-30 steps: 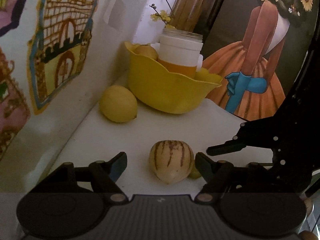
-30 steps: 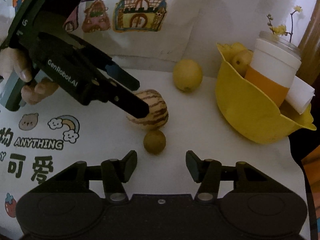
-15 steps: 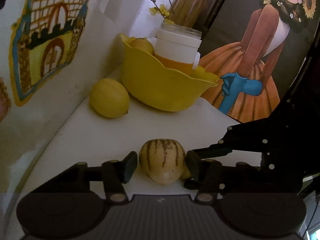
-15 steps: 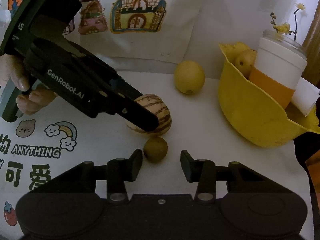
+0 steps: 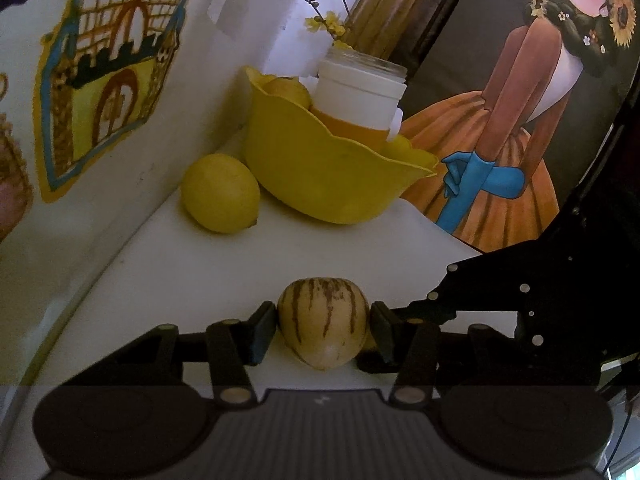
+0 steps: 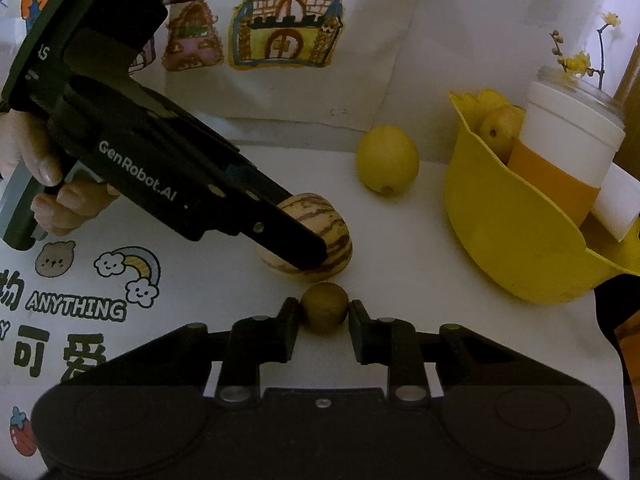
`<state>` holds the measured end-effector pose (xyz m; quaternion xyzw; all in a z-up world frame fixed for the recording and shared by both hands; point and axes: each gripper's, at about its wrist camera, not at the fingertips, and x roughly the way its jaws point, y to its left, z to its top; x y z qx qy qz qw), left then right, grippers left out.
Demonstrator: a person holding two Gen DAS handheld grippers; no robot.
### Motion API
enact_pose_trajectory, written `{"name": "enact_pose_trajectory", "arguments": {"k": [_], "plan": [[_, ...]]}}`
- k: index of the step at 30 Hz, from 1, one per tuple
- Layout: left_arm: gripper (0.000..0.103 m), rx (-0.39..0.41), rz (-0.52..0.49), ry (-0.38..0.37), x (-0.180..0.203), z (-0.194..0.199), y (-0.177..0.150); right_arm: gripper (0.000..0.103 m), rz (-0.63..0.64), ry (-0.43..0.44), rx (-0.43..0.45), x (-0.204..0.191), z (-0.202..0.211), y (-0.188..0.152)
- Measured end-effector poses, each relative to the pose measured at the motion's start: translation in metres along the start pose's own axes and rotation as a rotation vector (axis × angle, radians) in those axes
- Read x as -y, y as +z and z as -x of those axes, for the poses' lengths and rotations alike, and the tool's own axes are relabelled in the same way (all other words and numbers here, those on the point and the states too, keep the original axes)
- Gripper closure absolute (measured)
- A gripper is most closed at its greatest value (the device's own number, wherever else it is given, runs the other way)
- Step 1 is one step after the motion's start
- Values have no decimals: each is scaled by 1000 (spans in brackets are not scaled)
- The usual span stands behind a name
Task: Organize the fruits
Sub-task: 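Grasp the striped pepino with the left tool while the right tool grasps the small brown fruit, then lift and carry the pepino and brown fruit over the metal tray with both tools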
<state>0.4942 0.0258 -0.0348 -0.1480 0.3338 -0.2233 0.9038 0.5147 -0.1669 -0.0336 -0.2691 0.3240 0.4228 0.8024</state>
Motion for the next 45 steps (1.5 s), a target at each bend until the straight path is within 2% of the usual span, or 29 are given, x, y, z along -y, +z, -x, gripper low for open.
{"name": "enact_pose_trajectory", "arguments": {"k": [5,9,17,25,34,37,40,45], "plan": [[48,-2,-26,22,1,6,0,75,3,-9,-9,-6,4,-7],[48,-1,-88,53,5,7,1,75,-3,-17,-15,-10,9,-17],[47,4,-130,116,20,-6,6,75,-28,-34,-24,-13,14,-37],[46,-10,-181,171,30,-19,11,75,-36,-39,-20,-21,8,-43],[47,2,-142,165,25,-20,12,75,-56,-54,-4,-28,5,-51],[47,11,-110,179,24,-14,8,75,-76,-56,12,-29,7,-54],[47,16,-121,195,26,-7,3,75,-84,-64,29,-32,12,-53],[47,29,-120,174,31,12,-8,75,-94,-69,57,-38,27,-54]]}}
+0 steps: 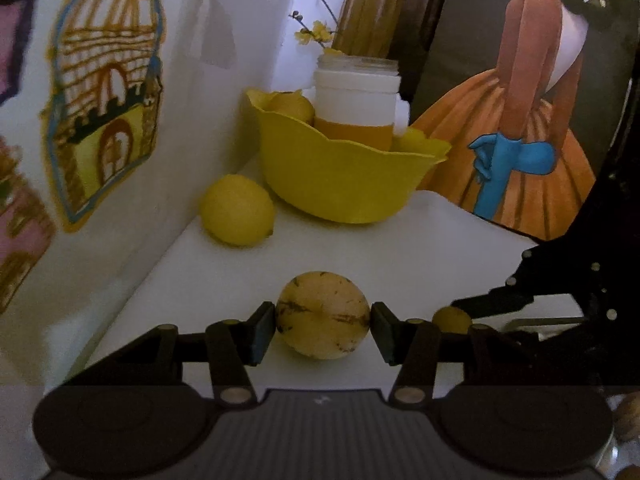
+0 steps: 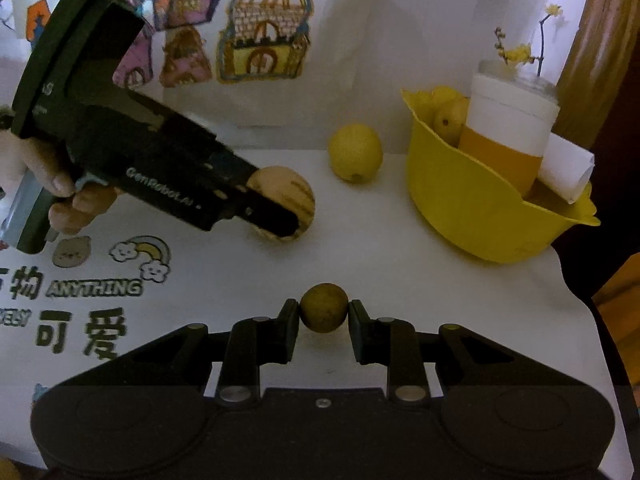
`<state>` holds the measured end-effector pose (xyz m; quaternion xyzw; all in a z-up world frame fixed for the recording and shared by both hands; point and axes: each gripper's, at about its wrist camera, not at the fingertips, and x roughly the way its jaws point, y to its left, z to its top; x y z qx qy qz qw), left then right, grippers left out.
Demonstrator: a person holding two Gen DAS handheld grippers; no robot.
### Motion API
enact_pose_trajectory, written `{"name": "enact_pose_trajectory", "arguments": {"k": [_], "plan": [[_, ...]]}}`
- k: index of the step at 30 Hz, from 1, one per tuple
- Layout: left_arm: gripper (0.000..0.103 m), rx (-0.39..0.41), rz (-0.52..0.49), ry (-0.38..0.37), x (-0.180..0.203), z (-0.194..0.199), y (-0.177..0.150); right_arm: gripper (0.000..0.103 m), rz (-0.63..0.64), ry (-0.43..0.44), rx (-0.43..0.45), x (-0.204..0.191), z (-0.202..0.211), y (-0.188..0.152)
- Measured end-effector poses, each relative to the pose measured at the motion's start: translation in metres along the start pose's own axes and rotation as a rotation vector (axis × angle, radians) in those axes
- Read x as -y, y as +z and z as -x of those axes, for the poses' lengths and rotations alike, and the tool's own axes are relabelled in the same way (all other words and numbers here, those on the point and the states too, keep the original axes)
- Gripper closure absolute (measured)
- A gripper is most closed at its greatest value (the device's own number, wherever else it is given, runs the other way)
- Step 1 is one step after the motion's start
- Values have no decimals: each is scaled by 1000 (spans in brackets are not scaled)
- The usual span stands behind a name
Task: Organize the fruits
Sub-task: 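Lift and carry the pepino and brown fruit over the metal tray with both tools, then lower both fruits into the tray and open both tools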
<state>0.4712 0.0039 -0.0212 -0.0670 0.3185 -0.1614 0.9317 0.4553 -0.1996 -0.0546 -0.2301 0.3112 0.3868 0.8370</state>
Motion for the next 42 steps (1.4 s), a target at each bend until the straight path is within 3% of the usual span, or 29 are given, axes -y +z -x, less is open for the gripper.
{"name": "enact_pose_trajectory", "arguments": {"k": [12,26,35,42], "plan": [[47,21,-15,-63,37,46,-7,75,-56,-26,79,-21,66,-14],[47,35,-70,-190,121,92,-16,75,-127,-64,134,-56,172,-72],[47,-8,-119,-270,173,94,-34,75,-185,-80,115,-84,219,-122],[47,-71,-163,-288,202,79,-52,75,-224,-96,65,-103,228,-159]]}}
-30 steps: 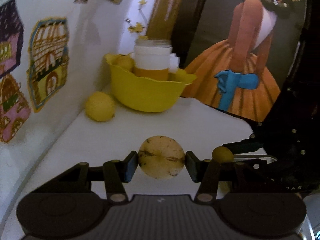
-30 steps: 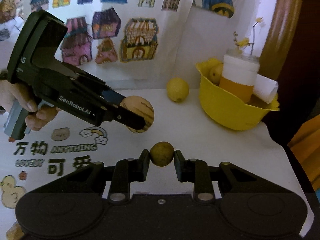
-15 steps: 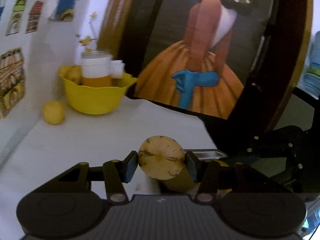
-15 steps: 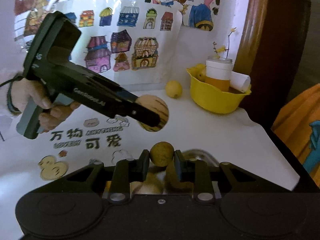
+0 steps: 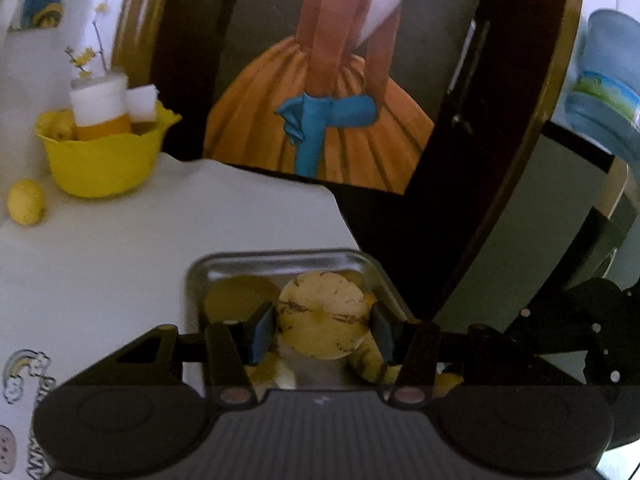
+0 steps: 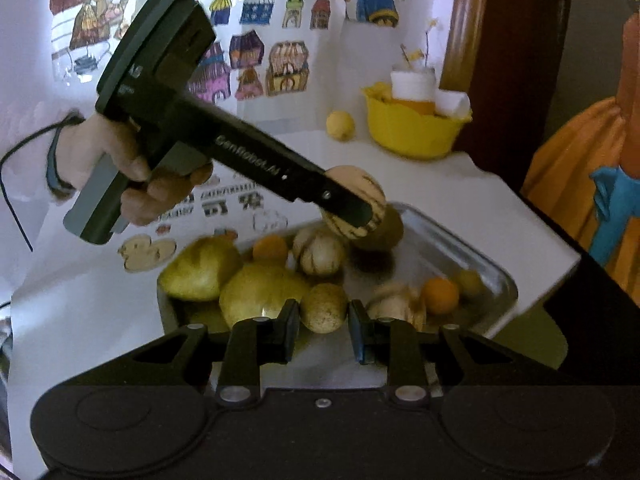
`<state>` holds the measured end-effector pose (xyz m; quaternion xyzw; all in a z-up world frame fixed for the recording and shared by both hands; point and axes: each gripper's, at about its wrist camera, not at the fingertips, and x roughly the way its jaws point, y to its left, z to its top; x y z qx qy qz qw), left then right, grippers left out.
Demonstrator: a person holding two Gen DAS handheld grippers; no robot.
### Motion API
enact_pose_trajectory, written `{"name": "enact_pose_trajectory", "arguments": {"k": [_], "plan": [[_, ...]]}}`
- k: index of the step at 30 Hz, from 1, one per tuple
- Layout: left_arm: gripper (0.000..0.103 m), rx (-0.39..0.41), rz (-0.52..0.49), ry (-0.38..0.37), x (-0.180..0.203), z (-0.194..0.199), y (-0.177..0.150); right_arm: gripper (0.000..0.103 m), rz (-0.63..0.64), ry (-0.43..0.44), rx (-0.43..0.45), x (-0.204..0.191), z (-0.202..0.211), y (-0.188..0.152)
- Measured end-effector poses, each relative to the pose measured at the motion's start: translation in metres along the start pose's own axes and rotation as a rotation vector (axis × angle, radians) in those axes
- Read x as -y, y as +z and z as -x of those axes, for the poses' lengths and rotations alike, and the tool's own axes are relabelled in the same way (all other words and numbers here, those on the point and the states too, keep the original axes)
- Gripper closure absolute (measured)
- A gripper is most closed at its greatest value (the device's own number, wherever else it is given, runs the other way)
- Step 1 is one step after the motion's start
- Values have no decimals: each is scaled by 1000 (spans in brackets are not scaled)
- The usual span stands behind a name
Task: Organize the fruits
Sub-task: 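Lower both fruits into the tray and open both tools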
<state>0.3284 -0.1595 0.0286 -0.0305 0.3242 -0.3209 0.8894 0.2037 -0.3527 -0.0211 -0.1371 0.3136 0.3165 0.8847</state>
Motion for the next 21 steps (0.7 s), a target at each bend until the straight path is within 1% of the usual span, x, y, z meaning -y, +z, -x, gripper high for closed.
{"name": "enact_pose_trajectory", "arguments": {"k": [5,11,21], "plan": [[47,-40,-15,4,8,-11,-7,75,-35,-24,-19,-3,-3,-16],[47,-65,-39,27,11,-17,-13,75,-53,-66,-35,-9,-12,-26],[47,-102,-189,74,25,-25,-17,75,-36,-75,-44,-16,-21,-31]]}}
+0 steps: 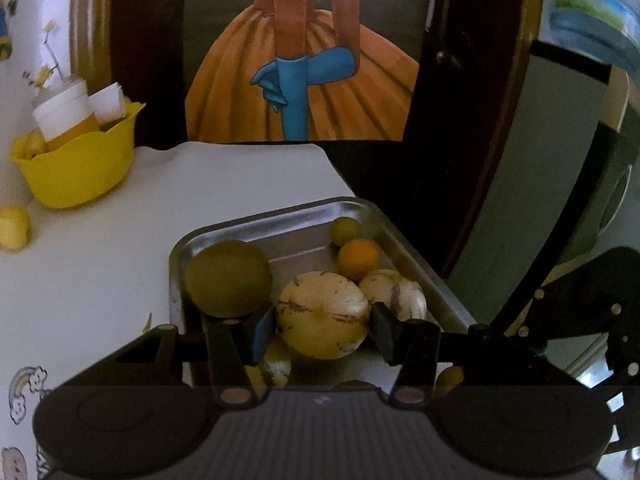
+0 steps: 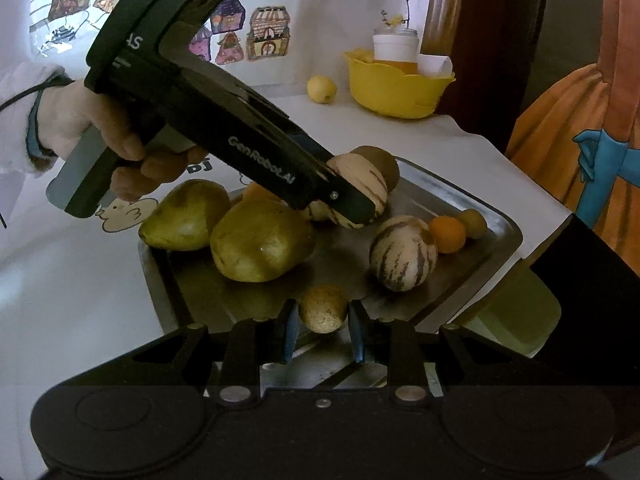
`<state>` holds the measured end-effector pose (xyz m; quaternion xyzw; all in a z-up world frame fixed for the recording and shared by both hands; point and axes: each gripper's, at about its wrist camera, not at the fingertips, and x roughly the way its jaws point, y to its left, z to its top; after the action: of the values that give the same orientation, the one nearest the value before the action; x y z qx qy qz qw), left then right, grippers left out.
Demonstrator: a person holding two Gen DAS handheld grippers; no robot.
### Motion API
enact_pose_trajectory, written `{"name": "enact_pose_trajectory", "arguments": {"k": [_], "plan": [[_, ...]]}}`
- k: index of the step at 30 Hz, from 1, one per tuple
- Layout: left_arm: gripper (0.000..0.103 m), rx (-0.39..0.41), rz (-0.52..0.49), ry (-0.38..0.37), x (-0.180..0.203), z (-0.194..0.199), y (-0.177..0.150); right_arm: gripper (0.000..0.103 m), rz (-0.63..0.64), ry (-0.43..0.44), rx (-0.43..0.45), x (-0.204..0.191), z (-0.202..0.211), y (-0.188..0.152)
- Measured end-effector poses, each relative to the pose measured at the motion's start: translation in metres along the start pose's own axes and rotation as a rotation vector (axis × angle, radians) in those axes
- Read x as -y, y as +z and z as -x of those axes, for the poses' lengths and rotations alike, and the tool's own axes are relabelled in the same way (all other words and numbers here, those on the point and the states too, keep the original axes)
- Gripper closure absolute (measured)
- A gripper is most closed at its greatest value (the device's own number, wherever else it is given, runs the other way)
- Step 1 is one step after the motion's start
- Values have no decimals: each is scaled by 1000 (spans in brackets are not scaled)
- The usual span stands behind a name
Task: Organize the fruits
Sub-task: 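Lower both fruits into the tray and open both tools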
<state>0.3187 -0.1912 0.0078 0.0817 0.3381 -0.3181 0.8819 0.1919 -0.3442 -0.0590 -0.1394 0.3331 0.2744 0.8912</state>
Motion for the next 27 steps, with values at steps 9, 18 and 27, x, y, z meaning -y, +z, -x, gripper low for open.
{"name": "enact_pose_trajectory", "arguments": {"k": [9,18,27], "plan": [[47,-30,-114,37,16,-6,-1,75,-5,-32,-16,-3,-6,-3],[47,-37,-134,37,16,-8,-1,74,-7,-80,-4,-7,-6,-6],[46,-44,-154,49,19,-8,-1,74,-39,-158,14,-15,-5,-11]]}}
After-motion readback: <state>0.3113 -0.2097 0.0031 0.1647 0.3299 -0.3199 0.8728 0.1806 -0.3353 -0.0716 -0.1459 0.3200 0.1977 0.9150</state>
